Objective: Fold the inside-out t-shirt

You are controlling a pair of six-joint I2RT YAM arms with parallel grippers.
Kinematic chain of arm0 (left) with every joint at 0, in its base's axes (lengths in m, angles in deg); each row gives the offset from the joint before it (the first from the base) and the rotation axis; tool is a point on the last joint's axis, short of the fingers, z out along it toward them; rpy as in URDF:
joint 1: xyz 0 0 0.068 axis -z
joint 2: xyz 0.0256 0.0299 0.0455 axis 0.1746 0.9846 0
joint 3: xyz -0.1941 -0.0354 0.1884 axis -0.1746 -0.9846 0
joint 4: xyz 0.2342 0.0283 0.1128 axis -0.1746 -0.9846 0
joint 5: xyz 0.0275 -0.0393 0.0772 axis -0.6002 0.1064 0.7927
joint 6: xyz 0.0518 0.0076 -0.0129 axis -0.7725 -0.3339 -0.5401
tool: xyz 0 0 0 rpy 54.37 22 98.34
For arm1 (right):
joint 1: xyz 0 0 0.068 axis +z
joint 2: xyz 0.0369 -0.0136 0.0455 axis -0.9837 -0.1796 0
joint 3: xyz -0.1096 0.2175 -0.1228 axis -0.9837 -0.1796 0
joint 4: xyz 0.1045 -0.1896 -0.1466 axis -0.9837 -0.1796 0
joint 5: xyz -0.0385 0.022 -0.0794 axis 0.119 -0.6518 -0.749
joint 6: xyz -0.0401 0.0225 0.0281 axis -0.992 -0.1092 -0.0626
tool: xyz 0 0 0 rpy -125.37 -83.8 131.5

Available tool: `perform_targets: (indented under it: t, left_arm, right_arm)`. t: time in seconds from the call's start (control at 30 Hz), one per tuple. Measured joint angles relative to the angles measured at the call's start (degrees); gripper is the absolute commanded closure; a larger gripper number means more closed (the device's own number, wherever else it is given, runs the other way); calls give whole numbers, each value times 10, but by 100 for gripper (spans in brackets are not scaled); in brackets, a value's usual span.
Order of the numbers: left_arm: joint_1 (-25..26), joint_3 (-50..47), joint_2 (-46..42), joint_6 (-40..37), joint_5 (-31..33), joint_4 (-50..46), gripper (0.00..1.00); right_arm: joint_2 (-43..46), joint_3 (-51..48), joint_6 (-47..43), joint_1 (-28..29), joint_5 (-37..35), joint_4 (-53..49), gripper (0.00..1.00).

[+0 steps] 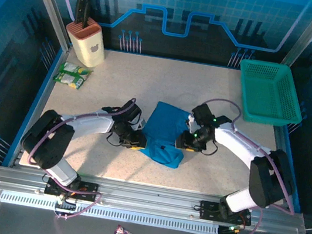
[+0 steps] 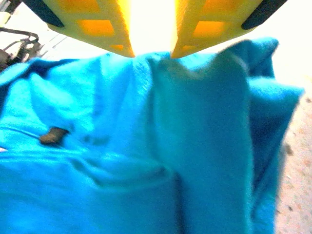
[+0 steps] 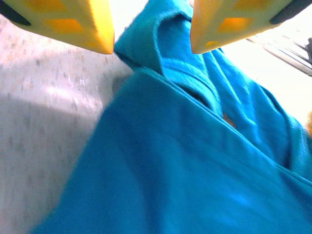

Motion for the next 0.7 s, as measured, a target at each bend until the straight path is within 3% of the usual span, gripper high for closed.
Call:
perform_targets:
  t: [0.23,0.57,0.7]
  left_arm:
    - [-48,24,-65,-10,30,-37,67]
    - [-76,93,75,-68,26,-47,65]
    - [-76,93,97,-81,13,-46,74]
  right_arm:
    - [11,-69,35,-1,4,37,44]
    - [7,-100,63,-11,55,129,49]
    - [3,-103,70,-11,61,145,59]
